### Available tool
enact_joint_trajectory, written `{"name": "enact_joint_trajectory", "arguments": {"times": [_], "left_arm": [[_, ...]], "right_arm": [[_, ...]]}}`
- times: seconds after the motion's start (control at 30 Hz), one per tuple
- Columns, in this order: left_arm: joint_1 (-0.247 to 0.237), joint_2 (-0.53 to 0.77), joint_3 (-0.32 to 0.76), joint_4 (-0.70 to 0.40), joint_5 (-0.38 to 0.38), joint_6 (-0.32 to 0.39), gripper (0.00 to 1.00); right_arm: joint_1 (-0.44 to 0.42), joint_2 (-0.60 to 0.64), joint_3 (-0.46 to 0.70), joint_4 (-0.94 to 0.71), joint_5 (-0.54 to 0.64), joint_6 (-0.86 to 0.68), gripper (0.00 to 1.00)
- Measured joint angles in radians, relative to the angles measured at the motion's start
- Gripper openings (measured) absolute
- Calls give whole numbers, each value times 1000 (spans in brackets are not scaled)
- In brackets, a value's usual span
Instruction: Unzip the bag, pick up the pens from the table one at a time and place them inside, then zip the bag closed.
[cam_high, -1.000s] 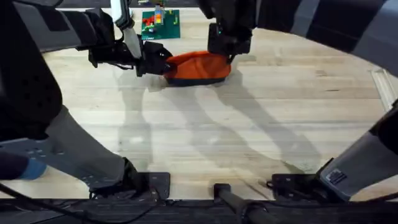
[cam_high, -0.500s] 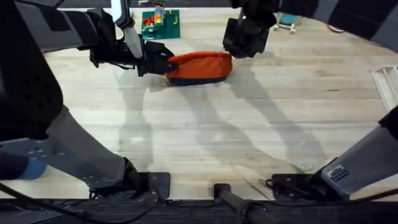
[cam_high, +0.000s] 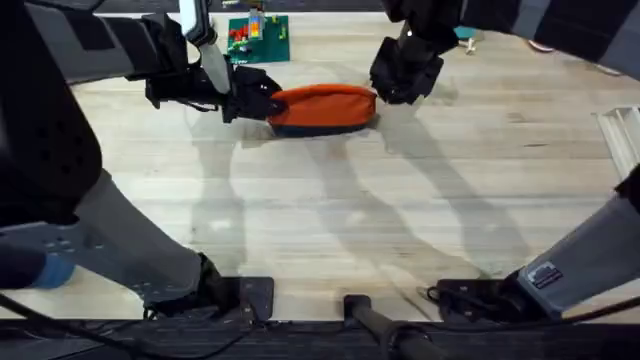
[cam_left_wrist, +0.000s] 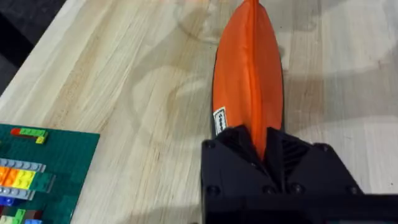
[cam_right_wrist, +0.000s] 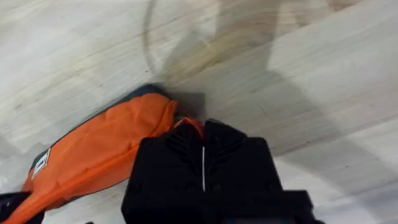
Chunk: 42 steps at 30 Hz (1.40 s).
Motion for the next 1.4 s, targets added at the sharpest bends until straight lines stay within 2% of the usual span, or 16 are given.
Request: {"name": "enact_joint_trajectory", "arguments": {"times": [0.23,0.6,1.03,1.1,1.13,1.2,1.3,1.33,1.4], "left_arm": [[-2,0,0,0,6,0,42],[-4,0,0,-3,5,0,42],[-5,0,0,-3,5,0,42],[-1,0,0,-2,-5,0,42],[2,0,0,-2,-7,0,42],[8,0,0,-2,-10,0,42],[12,0,0,-2,-11,0,42],[13,0,0,-1,-13,0,42],[15,0,0,-2,-13,0,42]], "right_arm": [[-17,-19,-82,67,-19,57,31],[-26,-58,-280,282,-62,90,31],[-31,-66,-319,291,-72,91,53],[-41,-64,-332,259,-41,93,107],[-51,-63,-343,253,-38,99,177],[-61,-66,-342,262,-22,101,430],[-63,-66,-340,266,-3,101,874],[-64,-67,-339,263,7,100,961],[-66,-66,-339,255,21,100,992]]}}
